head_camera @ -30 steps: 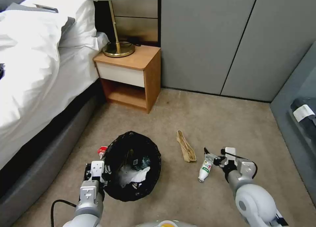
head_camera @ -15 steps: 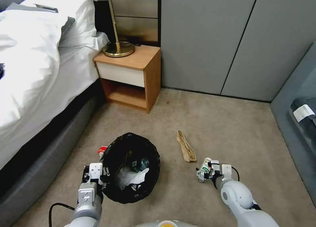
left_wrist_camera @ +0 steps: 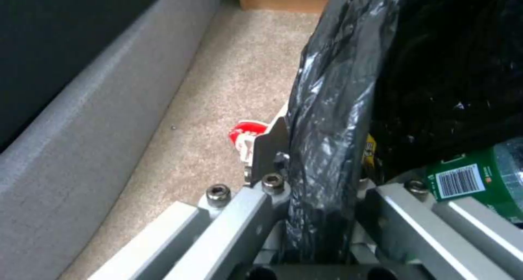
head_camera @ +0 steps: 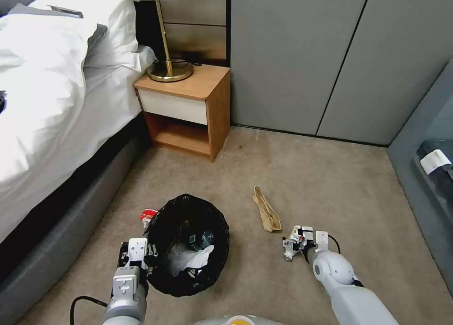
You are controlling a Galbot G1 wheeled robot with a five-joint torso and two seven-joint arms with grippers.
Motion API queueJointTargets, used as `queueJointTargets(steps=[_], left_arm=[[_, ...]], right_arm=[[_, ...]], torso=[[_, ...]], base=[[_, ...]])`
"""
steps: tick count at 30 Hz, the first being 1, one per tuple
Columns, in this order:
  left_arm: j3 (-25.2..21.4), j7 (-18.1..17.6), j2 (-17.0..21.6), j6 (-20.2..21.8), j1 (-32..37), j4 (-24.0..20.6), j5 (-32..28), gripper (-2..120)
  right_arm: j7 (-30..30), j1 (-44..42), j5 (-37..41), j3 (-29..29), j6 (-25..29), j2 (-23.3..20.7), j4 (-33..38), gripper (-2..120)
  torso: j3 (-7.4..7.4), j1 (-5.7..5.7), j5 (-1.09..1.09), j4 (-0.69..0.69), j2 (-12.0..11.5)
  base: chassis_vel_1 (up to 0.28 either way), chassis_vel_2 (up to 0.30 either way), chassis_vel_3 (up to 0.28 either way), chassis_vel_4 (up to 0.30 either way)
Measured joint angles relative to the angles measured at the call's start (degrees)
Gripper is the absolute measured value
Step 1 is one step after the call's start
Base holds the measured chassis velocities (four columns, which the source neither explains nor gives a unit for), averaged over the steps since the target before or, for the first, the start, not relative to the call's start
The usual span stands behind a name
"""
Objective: Pick up the trash bin, then pick up the garbage from the floor and place it into the trash bin.
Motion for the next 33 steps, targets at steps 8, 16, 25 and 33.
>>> queueJointTargets(steps=[8,16,25,33], left_arm=[[0.03,-0.03,-0.20,0.15,-0.31,0.19,0.13,1],[-0.22,-0.04,0.03,0.22,-0.38,0.26,-0.16,1],[-0.17,-0.04,0.19,0.38,-0.54,0.19,-0.17,1],[-0.06,-0.04,0.22,0.35,-0.25,-0.14,-0.04,1]], right_arm=[[0.04,0.81,-0.57,-0.53,2.29,1.05,-3.46,82],[-0.48,0.46,-1.19,1.58,3.77,1.97,-4.87,54],[-0.65,-0.20,-1.53,2.30,4.76,1.37,-4.60,40],[0.70,-1.93,-2.60,2.92,6.52,0.37,-1.82,34]], torso=[[-0.01,0.00,-0.05,-0.02,0.00],[-0.02,-0.01,-0.05,-0.03,0.02],[-0.01,-0.01,0.07,0.05,0.02],[0.01,0.00,0.06,-0.02,0.00]], base=[[0.000,0.000,0.000,0.000],[0.000,0.000,0.000,0.000],[0.000,0.000,0.000,0.000],[0.000,0.000,0.000,0.000]])
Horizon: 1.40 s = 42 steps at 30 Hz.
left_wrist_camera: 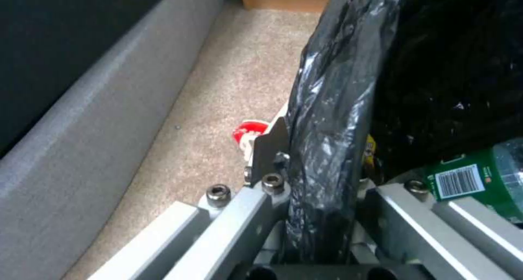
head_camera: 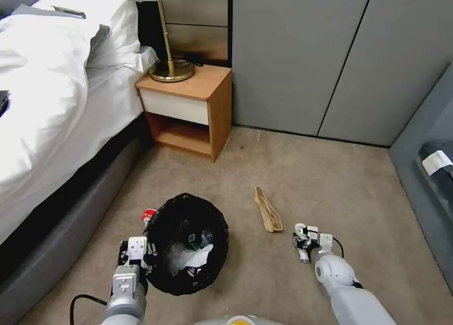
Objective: Pick up the trash bin, then pick up the garbage from the floor and place it into the trash bin.
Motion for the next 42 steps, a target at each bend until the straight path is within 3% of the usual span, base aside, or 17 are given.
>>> queueJointTargets(steps=[6,8,9,13,14,15,16,17,20,21,23,27,30,42], left_arm=[[0.37,0.00,-0.05,0.00,-0.12,-0.16,0.29,1],[0.52,0.00,-0.03,0.02,-0.29,-0.13,0.52,1],[0.52,0.00,-0.03,0.02,-0.29,-0.13,0.52,1],[0.75,0.06,0.00,0.08,-0.76,0.10,0.71,1],[0.93,0.09,0.00,0.15,-0.96,0.14,0.77,1],[0.93,0.09,0.00,0.15,-0.96,0.14,0.77,1],[1.03,0.11,-0.02,0.19,-1.11,0.19,0.84,1],[1.43,0.15,-0.07,0.20,-1.15,0.26,1.05,1],[1.64,0.23,-0.07,0.13,-0.96,0.29,1.28,1],[1.64,0.23,-0.07,0.13,-0.96,0.29,1.28,1],[2.00,0.35,-0.02,0.05,-0.79,0.32,1.49,1],[2.12,0.46,0.00,-0.13,-0.81,0.44,1.74,1],[2.43,0.50,-0.10,-0.22,-0.86,0.59,2.11,1],[3.62,0.53,-0.55,-0.24,-1.08,1.05,3.06,1]], right_arm=[[1.03,-3.43,-0.01,1.57,1.95,-1.00,10.25,24],[0.96,-6.10,-0.72,2.10,6.91,-1.70,18.79,18],[0.96,-6.10,-0.72,2.10,6.91,-1.70,18.79,18],[0.15,-9.26,-3.86,1.61,14.37,-2.51,31.77,18],[-1.61,-10.64,-5.16,0.43,18.64,-2.75,38.02,18],[-1.61,-10.64,-5.16,0.43,18.64,-2.75,38.02,18],[-4.46,-11.33,-6.23,-0.74,22.59,-2.82,42.21,18],[-11.54,-12.40,-7.33,-4.35,27.90,-2.96,50.10,17],[-15.07,-12.89,-7.21,-8.92,29.54,-3.39,53.49,17],[-15.07,-12.89,-7.21,-8.92,29.54,-3.39,53.49,17],[-19.97,-13.00,-9.16,-16.07,32.78,-4.44,52.98,17],[-21.41,-12.84,-11.38,-21.12,33.71,-4.86,50.06,17],[-21.65,-11.82,-13.93,-27.41,33.87,-3.44,43.57,16],[-19.77,-9.33,-15.15,-29.53,33.18,-0.98,34.09,15]], torso=[[0.00,0.00,-0.06,0.00,0.00],[0.00,0.00,-0.03,0.00,0.00],[0.00,0.00,-0.03,0.00,0.00],[-0.01,0.00,-0.08,0.01,0.00],[-0.01,0.00,-0.07,0.01,0.00],[-0.01,0.00,-0.07,0.01,0.00],[-0.01,0.00,-0.06,0.01,0.00],[-0.01,0.00,-0.07,0.03,0.00],[-0.02,0.00,-0.07,0.02,0.00],[-0.02,0.00,-0.07,0.02,0.00],[-0.02,0.00,-0.06,0.03,0.00],[-0.02,0.00,-0.05,0.02,0.00],[-0.02,0.00,-0.06,0.02,0.00],[-0.02,0.00,-0.21,0.03,0.00]], base=[[0.000,0.000,0.000,0.000],[0.000,0.000,0.000,0.000],[0.000,0.000,0.000,0.000],[0.000,0.000,0.000,0.000],[0.000,0.000,0.000,0.000],[0.000,0.000,0.000,0.000],[0.000,0.000,0.000,0.000],[0.000,0.000,0.000,0.000],[0.000,0.000,0.000,0.000],[0.000,0.000,0.000,0.000],[0.000,0.000,0.000,0.000],[0.000,0.000,0.000,0.000],[0.000,0.000,0.000,0.000],[0.000,0.000,0.000,0.000]])
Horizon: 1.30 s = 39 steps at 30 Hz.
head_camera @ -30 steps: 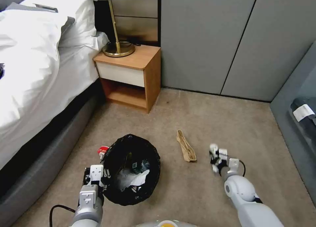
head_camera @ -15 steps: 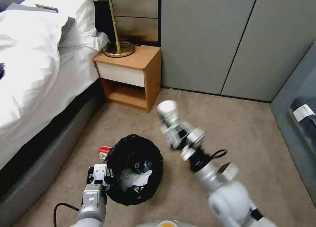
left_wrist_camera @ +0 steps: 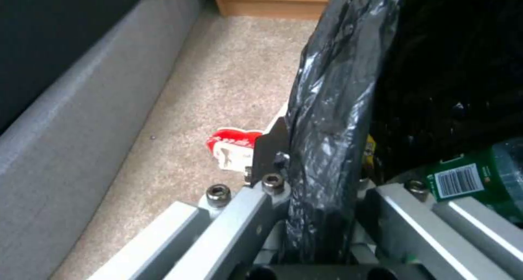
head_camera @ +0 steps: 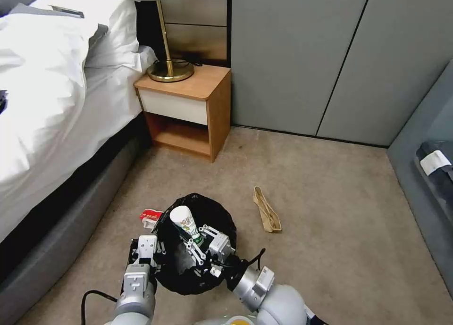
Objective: Pick up the trash bin, then pick up the garbage from the floor and place it into the trash bin.
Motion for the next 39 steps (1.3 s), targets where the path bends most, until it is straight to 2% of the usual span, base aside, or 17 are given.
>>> queueJointTargets(steps=[3,5,6,8,10,11,13,17,19,26,30,32,33,35,39], left_arm=[[0.10,0.00,-0.01,0.00,0.02,0.06,0.05,1],[0.16,-0.01,0.01,0.01,0.06,0.12,0.09,1],[0.16,-0.01,0.01,0.01,0.06,0.12,0.09,1],[0.21,-0.01,0.00,0.02,0.06,0.18,0.09,1],[0.23,-0.02,0.00,0.02,0.05,0.21,0.09,1],[0.32,-0.02,-0.04,0.06,0.02,0.33,0.11,1],[0.37,-0.03,-0.08,0.09,-0.08,0.47,0.12,1],[0.37,-0.04,-0.09,0.11,-0.14,0.57,0.12,1],[0.34,-0.06,-0.07,0.12,-0.19,0.67,0.14,1],[0.13,-0.08,0.13,0.16,-0.29,0.79,0.15,1],[-0.13,-0.08,0.28,0.23,-0.21,0.79,0.09,1],[-0.59,-0.09,0.56,0.32,-0.27,0.84,-0.13,1],[-0.59,-0.09,0.56,0.32,-0.27,0.84,-0.13,1],[-1.06,-0.12,0.89,0.36,-0.35,1.36,-0.38,1],[-1.34,-0.12,1.14,0.37,-0.36,1.62,-0.62,1]], right_arm=[[0.31,0.24,-0.09,0.01,-0.61,0.30,-0.69,15],[0.67,0.50,-0.19,0.00,-1.08,0.58,-1.20,25],[0.67,0.50,-0.19,0.00,-1.08,0.58,-1.20,25],[0.72,0.60,-0.28,0.00,-1.22,0.68,-1.34,34],[0.73,0.61,-0.29,0.00,-1.24,0.71,-1.37,35],[0.78,0.61,-0.29,0.00,-1.33,0.72,-1.36,45],[0.87,0.64,-0.33,-0.01,-1.55,0.71,-1.27,56],[1.06,0.65,-0.35,-0.02,-1.68,0.58,-1.09,64],[1.17,0.53,-0.36,-0.01,-1.76,0.37,-0.58,74],[1.27,0.04,-0.78,0.00,-1.76,0.16,0.33,98],[1.47,-0.68,-0.76,0.52,-1.73,-0.23,2.50,100],[1.63,-1.08,-0.78,1.69,-1.37,-0.51,5.62,100],[1.63,-1.08,-0.78,1.69,-1.37,-0.51,5.62,100],[3.04,-0.99,-1.19,4.65,-0.93,-1.04,10.26,100],[5.22,-1.44,-1.54,7.44,-0.90,-1.23,14.22,100]], torso=[[0.00,0.00,0.00,0.00,0.00],[0.00,0.00,0.05,-0.01,0.00],[0.00,0.00,0.05,-0.01,0.00],[0.00,0.00,0.08,-0.01,0.00],[0.00,0.00,0.08,-0.01,0.00],[0.00,0.00,0.09,-0.01,0.00],[0.00,0.00,0.14,-0.02,0.00],[0.01,0.00,0.23,-0.01,0.00],[0.00,0.00,0.32,0.03,0.00],[0.01,0.00,0.23,0.04,0.00],[0.01,0.00,0.20,-0.01,0.01],[0.01,0.00,0.32,-0.09,0.00],[0.01,0.00,0.32,-0.09,0.00],[0.01,0.00,0.21,-0.04,0.00],[0.00,0.00,0.21,-0.02,0.01]], base=[[0.000,0.000,0.000,0.000],[0.000,0.000,0.000,0.000],[0.000,0.000,0.000,0.000],[0.000,0.000,0.000,0.000],[0.000,0.000,0.000,0.000],[0.000,0.000,0.000,0.000],[0.000,0.000,0.000,0.000],[0.000,0.000,0.000,0.000],[0.000,0.000,0.000,0.000],[0.000,0.000,0.000,0.000],[0.000,0.000,0.000,0.000],[0.000,0.000,0.000,0.000],[0.000,0.000,0.000,0.000],[0.000,0.000,0.000,0.000],[0.000,0.000,0.000,0.000]])
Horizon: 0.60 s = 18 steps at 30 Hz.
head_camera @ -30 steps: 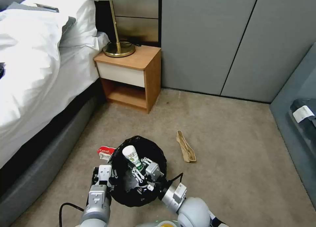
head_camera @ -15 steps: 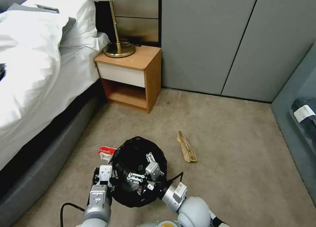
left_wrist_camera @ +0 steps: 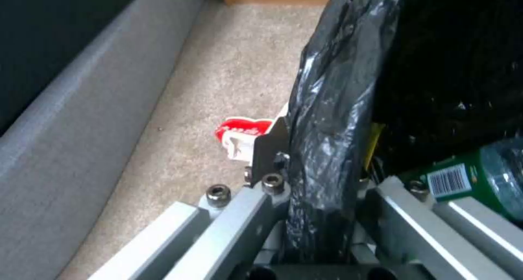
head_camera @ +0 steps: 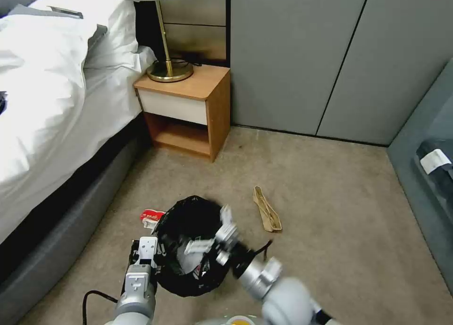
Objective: Pick up the trash bin, then pick up the garbage from the floor and place it into the trash bin.
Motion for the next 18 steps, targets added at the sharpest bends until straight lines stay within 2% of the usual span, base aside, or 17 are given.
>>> queueJointTargets(steps=[4,9,11,12,14,18], left_arm=[[-0.65,-0.03,0.18,0.08,-0.51,0.30,-0.81,1],[-0.80,-0.05,0.20,0.29,-0.94,0.30,-1.19,1],[-1.10,-0.10,0.12,0.64,-1.62,0.31,-2.00,1],[-1.10,-0.10,0.12,0.64,-1.62,0.31,-2.00,1],[-1.34,-0.16,0.13,0.82,-1.95,0.31,-2.45,1],[-1.45,-0.18,0.20,1.05,-2.21,0.31,-2.74,1]], right_arm=[[6.20,-4.28,-2.65,7.92,0.04,0.63,6.58,100],[9.07,-8.90,-4.39,11.91,0.04,1.43,8.74,100],[11.38,-17.42,-7.29,16.90,3.50,4.20,9.09,100],[11.38,-17.42,-7.29,16.90,3.50,4.20,9.09,100],[11.59,-22.06,-7.97,18.68,7.19,5.98,7.31,100],[11.89,-24.01,-8.01,18.93,8.71,6.75,5.55,100]], torso=[[0.00,0.00,-0.04,0.00,0.00],[0.00,0.00,-0.05,-0.01,0.00],[0.00,0.00,-0.06,-0.01,0.00],[0.00,0.00,-0.06,-0.01,0.00],[0.00,0.00,-0.05,-0.01,0.00],[0.00,0.00,-0.05,0.00,0.00]], base=[[0.000,0.000,0.000,0.000],[0.000,0.000,0.000,0.000],[0.000,0.000,0.000,0.000],[0.000,0.000,0.000,0.000],[0.000,0.000,0.000,0.000],[0.000,0.000,0.000,0.000]])
